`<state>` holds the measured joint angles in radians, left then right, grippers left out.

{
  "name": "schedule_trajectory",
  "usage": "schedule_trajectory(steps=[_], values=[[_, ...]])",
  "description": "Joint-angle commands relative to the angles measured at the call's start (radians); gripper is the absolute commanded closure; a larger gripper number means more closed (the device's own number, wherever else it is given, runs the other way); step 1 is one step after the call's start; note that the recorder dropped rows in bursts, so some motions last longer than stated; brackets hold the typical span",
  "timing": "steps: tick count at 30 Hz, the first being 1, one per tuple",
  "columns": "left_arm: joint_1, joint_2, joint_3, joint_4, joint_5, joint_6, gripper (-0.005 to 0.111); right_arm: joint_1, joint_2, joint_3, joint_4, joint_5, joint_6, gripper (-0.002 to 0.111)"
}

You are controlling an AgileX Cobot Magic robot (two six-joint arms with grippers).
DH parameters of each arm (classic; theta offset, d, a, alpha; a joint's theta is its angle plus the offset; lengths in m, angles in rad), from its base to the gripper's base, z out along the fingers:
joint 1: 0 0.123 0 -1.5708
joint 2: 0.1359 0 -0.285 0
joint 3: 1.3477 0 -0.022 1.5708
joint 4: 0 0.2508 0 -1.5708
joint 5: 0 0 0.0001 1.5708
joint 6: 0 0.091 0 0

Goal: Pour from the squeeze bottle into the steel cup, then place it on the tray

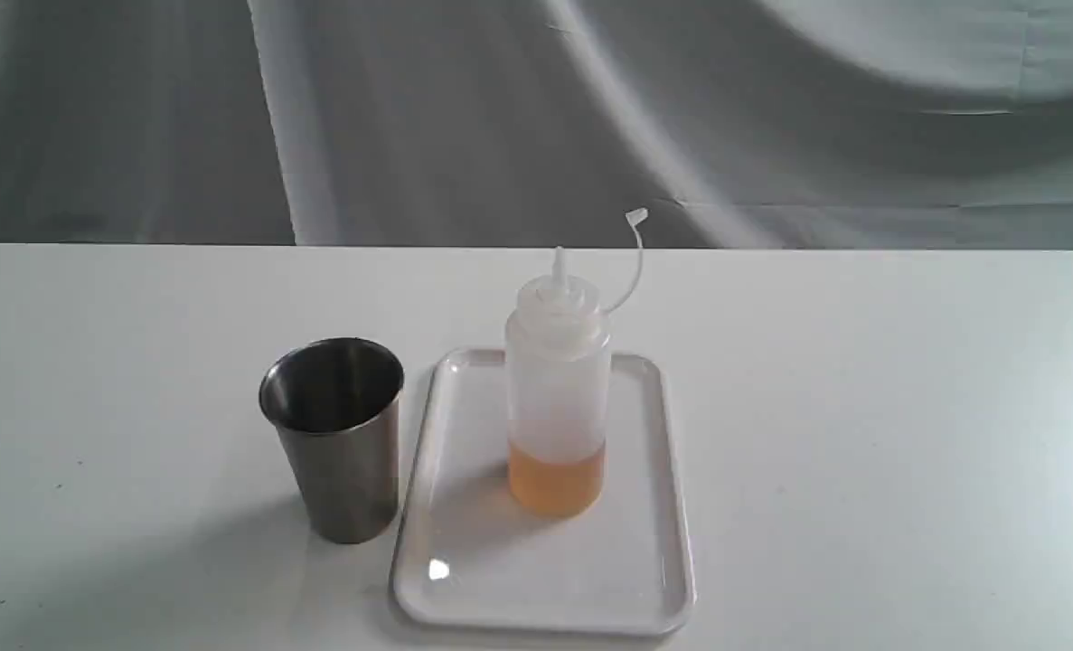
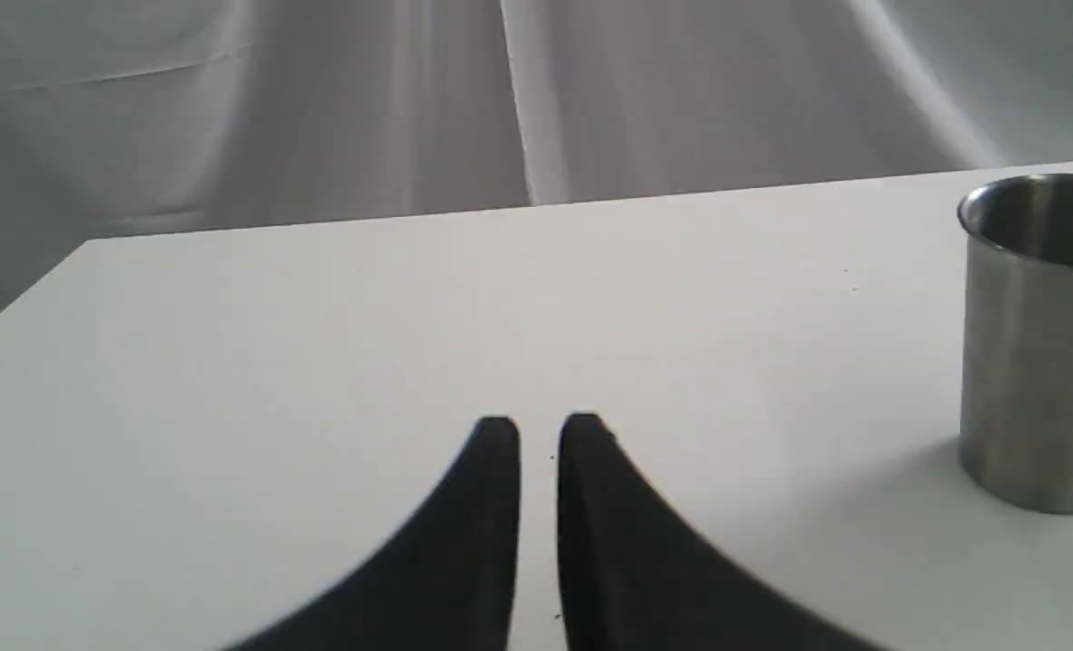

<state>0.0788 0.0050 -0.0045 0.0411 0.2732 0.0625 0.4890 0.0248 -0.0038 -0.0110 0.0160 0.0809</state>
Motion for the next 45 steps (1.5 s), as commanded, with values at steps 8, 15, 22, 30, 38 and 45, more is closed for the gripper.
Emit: schedule_trajectory(steps=[8, 15, 22, 30, 38, 45], values=[[-0.002, -0.005, 0.004, 0.002, -0.007, -0.002, 0.098, 0.0, -0.005, 0.004, -0.012, 0.004, 0.002, 0.108], [-0.002, -0.005, 0.004, 0.002, -0.007, -0.002, 0.098, 0.0, -0.005, 0.004, -0.017, 0.007, 0.002, 0.108], [-0.002, -0.005, 0.004, 0.002, -0.007, -0.002, 0.098, 0.0, -0.005, 0.004, -0.022, 0.047, 0.01, 0.108], [-0.002, -0.005, 0.004, 0.002, -0.007, -0.002, 0.098, 0.0, -0.005, 0.004, -0.01, 0.167, 0.03, 0.108], [-0.002, -0.005, 0.004, 0.002, -0.007, -0.002, 0.098, 0.0, -0.005, 0.004, -0.01, 0.317, 0.03, 0.108], [-0.002, -0.005, 0.004, 0.002, -0.007, -0.002, 0.098, 0.0, -0.005, 0.004, -0.01, 0.317, 0.03, 0.108]])
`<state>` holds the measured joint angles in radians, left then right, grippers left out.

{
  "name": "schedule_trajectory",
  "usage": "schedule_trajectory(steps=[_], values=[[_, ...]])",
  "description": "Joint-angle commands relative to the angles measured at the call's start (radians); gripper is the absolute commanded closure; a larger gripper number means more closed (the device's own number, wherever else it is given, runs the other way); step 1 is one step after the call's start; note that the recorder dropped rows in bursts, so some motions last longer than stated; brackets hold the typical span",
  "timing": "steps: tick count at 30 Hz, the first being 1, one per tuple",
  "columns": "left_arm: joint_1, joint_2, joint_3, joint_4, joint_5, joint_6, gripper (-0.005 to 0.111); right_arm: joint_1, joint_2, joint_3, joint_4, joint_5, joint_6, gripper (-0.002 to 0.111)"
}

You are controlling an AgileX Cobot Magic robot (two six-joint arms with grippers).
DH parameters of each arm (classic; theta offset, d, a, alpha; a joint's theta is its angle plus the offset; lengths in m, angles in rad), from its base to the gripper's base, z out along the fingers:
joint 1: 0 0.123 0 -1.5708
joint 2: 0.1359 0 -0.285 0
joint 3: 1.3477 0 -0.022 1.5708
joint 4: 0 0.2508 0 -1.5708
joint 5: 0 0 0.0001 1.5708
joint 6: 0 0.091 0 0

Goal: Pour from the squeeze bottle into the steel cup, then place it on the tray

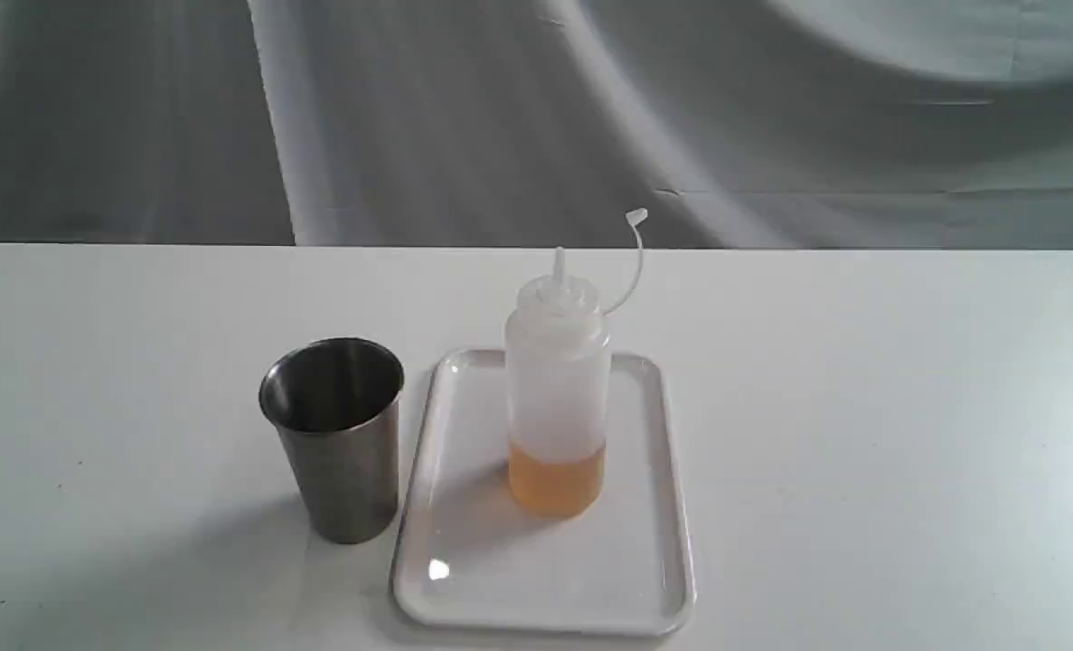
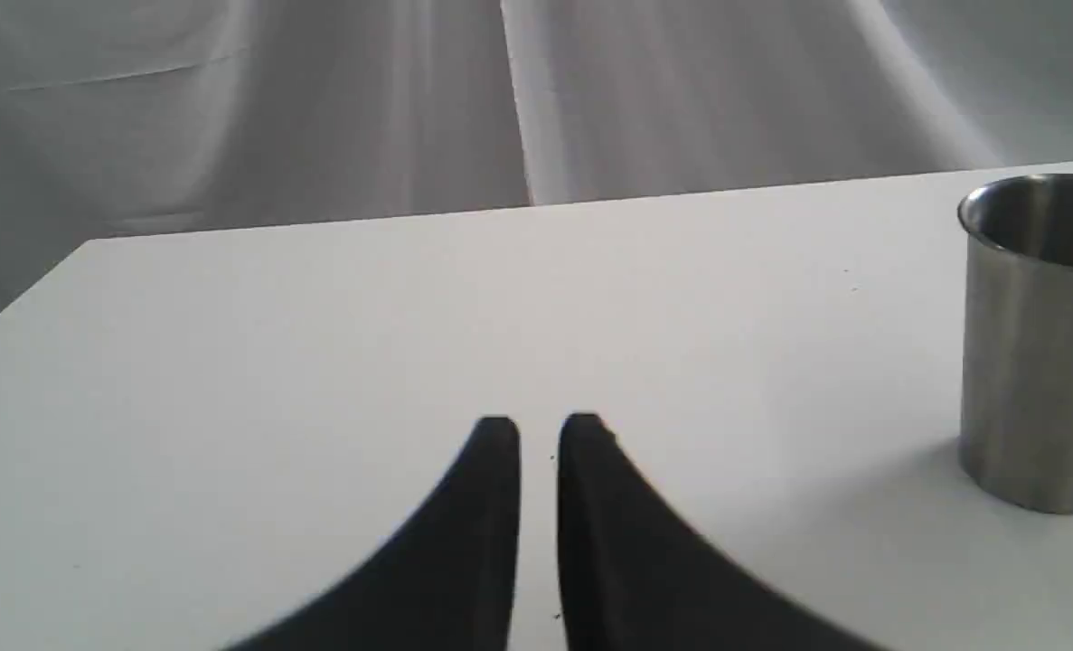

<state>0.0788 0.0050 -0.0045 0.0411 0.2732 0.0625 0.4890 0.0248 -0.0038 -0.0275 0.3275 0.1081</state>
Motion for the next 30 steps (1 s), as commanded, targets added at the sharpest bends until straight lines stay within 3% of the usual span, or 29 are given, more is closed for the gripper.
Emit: schedule_trajectory(steps=[1, 7, 20, 30], values=[[-0.002, -0.005, 0.004, 0.002, -0.007, -0.002, 0.098, 0.0, -0.005, 0.004, 0.006, 0.005, 0.003, 0.108], [-0.002, -0.005, 0.004, 0.002, -0.007, -0.002, 0.098, -0.09, -0.008, 0.004, 0.027, 0.005, 0.003, 0.108], [-0.002, -0.005, 0.004, 0.002, -0.007, -0.002, 0.098, -0.403, -0.008, 0.004, 0.043, 0.005, 0.003, 0.108], [-0.002, -0.005, 0.004, 0.002, -0.007, -0.002, 0.098, -0.515, -0.008, 0.004, 0.043, 0.005, 0.003, 0.108]])
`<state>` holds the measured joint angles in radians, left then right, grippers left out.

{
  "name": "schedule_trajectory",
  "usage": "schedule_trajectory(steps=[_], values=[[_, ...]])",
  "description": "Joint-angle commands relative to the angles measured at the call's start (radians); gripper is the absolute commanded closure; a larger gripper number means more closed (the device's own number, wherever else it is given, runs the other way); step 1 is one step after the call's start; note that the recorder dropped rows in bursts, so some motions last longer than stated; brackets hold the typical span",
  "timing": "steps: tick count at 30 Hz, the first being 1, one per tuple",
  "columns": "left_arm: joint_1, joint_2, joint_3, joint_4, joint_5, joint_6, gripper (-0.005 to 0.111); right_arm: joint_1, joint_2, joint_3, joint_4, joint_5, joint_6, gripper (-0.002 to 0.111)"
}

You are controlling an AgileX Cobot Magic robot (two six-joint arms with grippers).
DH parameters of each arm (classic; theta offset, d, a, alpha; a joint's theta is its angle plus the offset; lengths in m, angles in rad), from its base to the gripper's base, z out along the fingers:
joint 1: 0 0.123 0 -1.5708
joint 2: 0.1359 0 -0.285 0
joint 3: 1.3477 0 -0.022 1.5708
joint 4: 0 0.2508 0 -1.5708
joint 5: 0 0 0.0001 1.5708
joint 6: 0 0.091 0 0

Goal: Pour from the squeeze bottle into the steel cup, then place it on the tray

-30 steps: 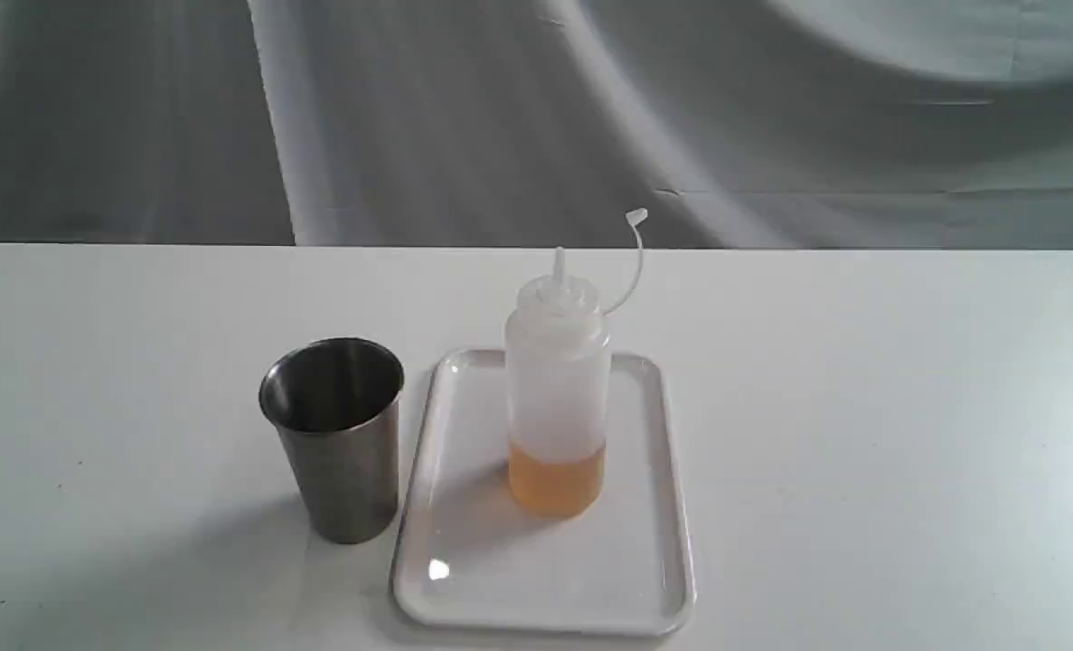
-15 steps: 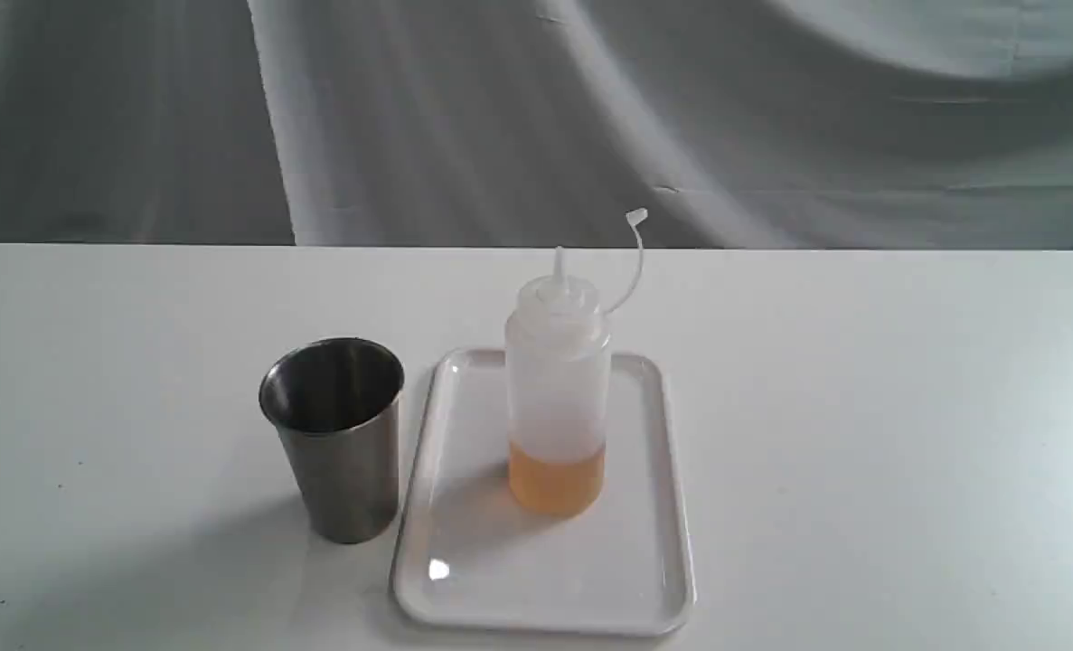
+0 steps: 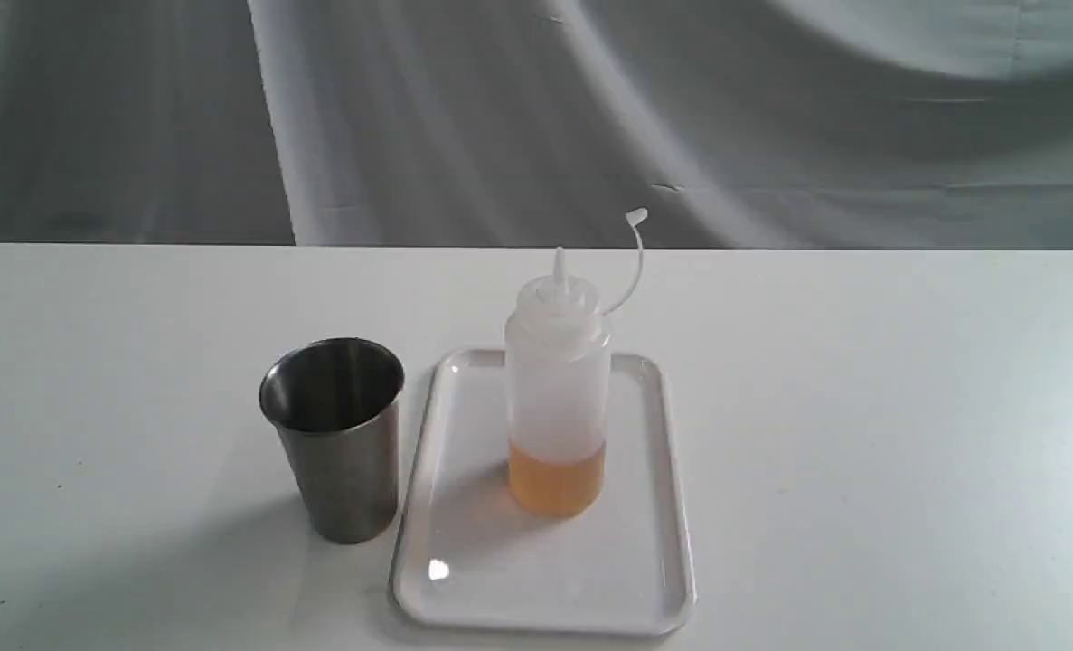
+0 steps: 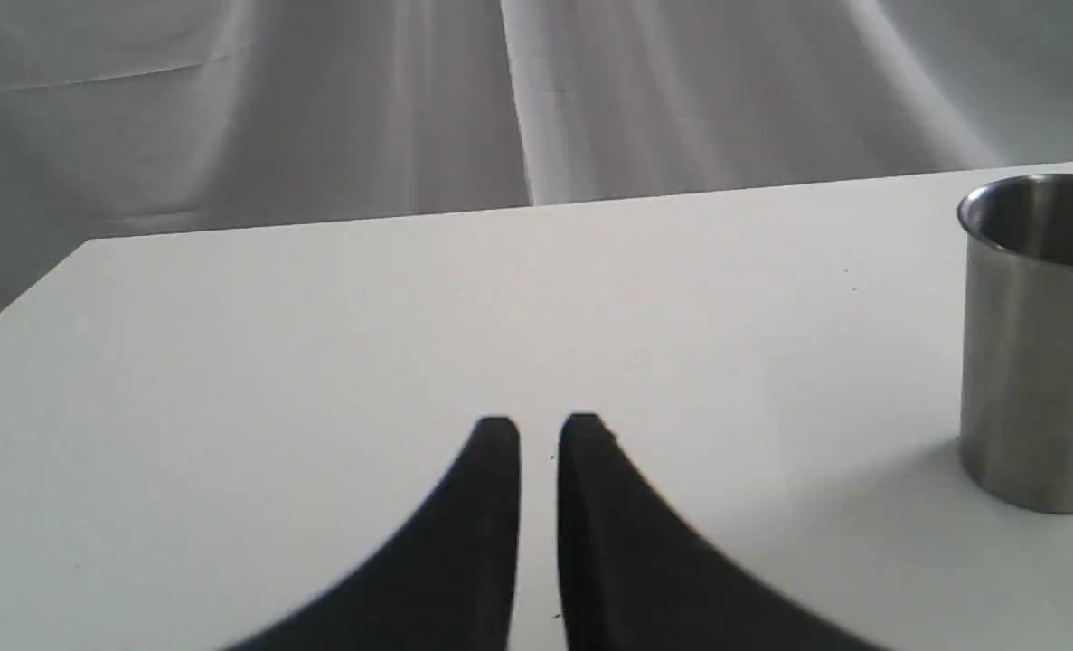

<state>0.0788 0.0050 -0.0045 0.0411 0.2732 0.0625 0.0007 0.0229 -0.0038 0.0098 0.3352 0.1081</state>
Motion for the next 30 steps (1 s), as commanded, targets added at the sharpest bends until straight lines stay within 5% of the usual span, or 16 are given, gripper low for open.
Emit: schedule_trajectory(steps=[1, 30], values=[[-0.002, -0.005, 0.004, 0.002, -0.007, -0.002, 0.098, -0.037, -0.006, 0.004, 0.006, -0.002, 0.003, 0.108], [-0.002, -0.005, 0.004, 0.002, -0.007, -0.002, 0.098, -0.26, -0.023, 0.004, -0.032, -0.002, -0.13, 0.108]])
